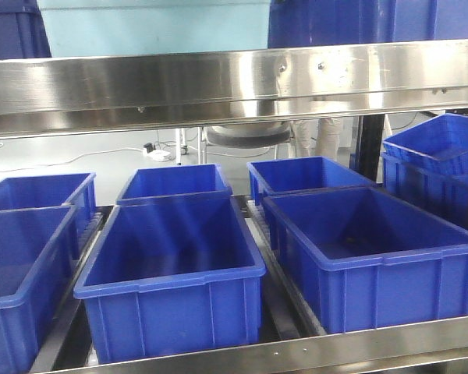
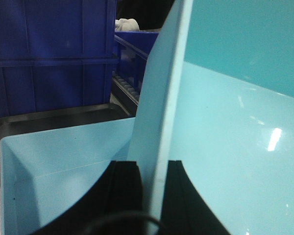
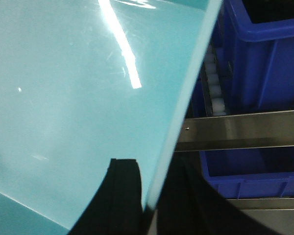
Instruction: Move two blue bins to right shelf middle
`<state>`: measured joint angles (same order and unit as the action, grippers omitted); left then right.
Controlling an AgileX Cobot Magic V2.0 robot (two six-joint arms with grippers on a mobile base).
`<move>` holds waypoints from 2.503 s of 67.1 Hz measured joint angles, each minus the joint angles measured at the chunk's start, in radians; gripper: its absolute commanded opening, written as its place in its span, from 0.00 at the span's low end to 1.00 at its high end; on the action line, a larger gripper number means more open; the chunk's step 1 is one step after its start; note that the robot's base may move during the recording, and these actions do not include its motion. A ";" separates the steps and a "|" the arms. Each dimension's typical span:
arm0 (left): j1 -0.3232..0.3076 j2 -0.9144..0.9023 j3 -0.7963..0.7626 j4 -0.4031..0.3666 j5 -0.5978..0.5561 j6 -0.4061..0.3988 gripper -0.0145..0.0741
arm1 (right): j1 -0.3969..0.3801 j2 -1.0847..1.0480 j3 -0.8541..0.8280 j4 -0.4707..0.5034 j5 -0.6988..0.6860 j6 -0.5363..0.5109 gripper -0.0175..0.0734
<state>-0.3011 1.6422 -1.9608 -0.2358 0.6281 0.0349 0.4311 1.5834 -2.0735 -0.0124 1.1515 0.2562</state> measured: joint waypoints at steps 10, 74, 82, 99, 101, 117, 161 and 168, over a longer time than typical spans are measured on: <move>0.000 0.000 0.000 0.000 0.000 0.000 0.04 | 0.000 0.000 0.000 0.000 0.002 0.000 0.02; 0.000 0.000 0.000 0.000 -0.002 0.000 0.04 | 0.000 0.000 0.000 0.002 0.002 0.000 0.02; 0.000 0.000 0.000 0.000 -0.002 0.000 0.04 | 0.000 0.000 0.000 0.002 0.002 0.000 0.02; 0.000 0.000 0.000 0.000 -0.002 0.000 0.04 | 0.000 0.000 0.000 0.002 0.002 0.000 0.02; 0.000 0.000 0.000 0.000 -0.002 0.000 0.04 | 0.000 0.000 0.000 0.002 0.002 0.000 0.02; 0.000 0.000 0.000 0.000 -0.002 0.000 0.04 | 0.000 0.000 0.000 0.002 0.002 0.000 0.02; 0.000 0.000 0.000 0.000 -0.002 0.000 0.04 | 0.000 0.000 0.000 0.002 0.002 0.000 0.02; 0.000 0.000 0.000 0.000 -0.002 0.000 0.04 | 0.000 0.000 0.000 0.002 0.002 0.000 0.02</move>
<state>-0.3011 1.6422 -1.9608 -0.2360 0.6257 0.0349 0.4311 1.5834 -2.0735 -0.0108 1.1533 0.2562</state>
